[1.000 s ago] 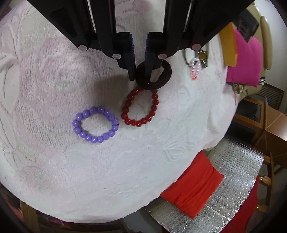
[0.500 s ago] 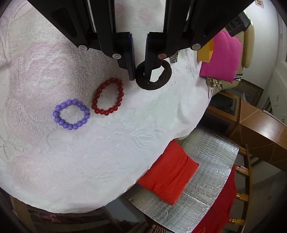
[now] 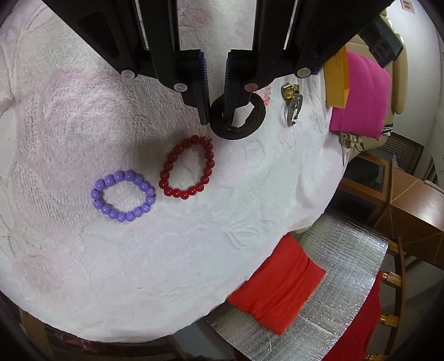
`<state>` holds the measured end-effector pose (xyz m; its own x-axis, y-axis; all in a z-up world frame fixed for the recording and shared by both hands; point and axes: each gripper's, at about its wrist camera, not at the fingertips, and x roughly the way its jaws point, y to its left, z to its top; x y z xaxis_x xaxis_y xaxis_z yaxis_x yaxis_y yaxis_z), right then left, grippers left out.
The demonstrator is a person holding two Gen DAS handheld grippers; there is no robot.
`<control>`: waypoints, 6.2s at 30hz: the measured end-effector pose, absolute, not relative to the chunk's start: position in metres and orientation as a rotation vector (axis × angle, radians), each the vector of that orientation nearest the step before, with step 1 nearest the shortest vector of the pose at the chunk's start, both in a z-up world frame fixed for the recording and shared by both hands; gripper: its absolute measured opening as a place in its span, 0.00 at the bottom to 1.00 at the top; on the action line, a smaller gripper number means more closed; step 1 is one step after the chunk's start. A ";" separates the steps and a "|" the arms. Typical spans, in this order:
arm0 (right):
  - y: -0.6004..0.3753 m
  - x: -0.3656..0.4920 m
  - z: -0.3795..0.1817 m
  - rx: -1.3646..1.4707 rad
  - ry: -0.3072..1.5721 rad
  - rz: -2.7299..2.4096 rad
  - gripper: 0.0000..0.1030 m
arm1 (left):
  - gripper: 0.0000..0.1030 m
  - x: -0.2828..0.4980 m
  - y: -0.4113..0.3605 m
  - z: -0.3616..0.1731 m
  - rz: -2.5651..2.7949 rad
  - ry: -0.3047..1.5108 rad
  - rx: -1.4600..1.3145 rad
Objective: Organize jewelry
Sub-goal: 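Grasp the silver watch and keychain with the left tool, then carry the watch to the box with left tool while right carries the ring, then open both tools to release the watch and black ring into the box, then move the open right tool toward the pink bead bracelet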
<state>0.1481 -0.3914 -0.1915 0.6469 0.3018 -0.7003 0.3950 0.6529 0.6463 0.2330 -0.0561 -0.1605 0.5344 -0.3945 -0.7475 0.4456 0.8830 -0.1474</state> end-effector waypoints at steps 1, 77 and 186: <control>-0.390 0.149 -0.193 0.885 0.906 -0.060 0.11 | 0.55 0.237 -0.052 -0.160 -0.476 0.869 0.073; -0.325 0.159 -0.177 0.808 0.857 0.079 0.11 | 0.31 0.251 -0.026 -0.206 -0.518 1.020 0.243; -0.231 0.170 -0.148 0.639 0.883 0.110 0.55 | 0.64 0.211 0.019 -0.138 -0.093 0.755 0.168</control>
<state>0.1698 -0.2306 -0.1476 0.6423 0.3445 -0.6847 0.1657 0.8098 0.5629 0.2107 0.0193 -0.1385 0.7252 -0.0238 -0.6881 0.1442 0.9825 0.1180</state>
